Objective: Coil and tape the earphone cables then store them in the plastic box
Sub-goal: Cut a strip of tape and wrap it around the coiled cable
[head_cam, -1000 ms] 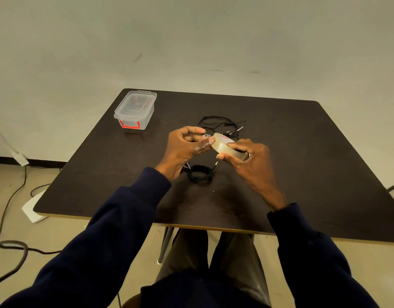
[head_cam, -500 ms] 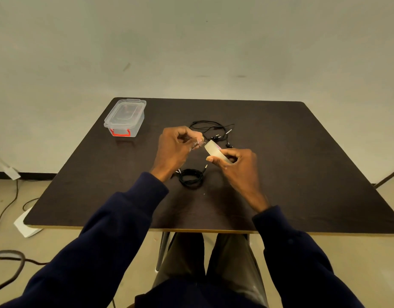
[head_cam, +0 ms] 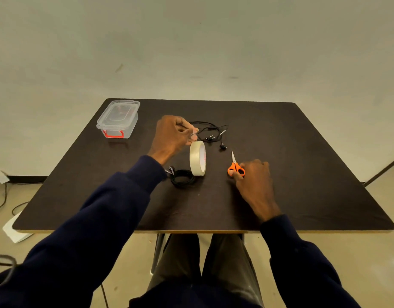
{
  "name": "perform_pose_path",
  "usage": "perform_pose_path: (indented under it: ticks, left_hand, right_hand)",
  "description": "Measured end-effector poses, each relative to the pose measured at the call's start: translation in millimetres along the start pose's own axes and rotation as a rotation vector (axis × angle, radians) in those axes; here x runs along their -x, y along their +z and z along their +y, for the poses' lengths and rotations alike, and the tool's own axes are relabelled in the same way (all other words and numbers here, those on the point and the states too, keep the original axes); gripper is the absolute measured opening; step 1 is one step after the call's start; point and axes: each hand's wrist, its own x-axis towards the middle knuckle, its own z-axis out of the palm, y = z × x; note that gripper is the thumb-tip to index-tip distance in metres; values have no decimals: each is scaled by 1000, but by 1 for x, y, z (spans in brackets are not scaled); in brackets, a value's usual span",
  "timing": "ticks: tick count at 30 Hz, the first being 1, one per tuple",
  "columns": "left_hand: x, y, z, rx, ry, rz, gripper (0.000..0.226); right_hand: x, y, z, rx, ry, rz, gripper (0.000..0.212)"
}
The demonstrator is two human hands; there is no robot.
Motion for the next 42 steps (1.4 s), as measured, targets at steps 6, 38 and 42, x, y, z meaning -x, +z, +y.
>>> perform_pose_path:
  ticks: [6,38,42]
  left_hand:
    - [-7,-3,-1,-61,56,10,9]
    - [-31,-35,-32,-245,171,-32,41]
    - [-34,-36,-32,-268,192,-66,14]
  right_hand:
    - [-10,2,-12,34,8,11,51]
    - [0,14,-8,132,-11,75,47]
    - [-8,21,-5,-133,-59,218,43]
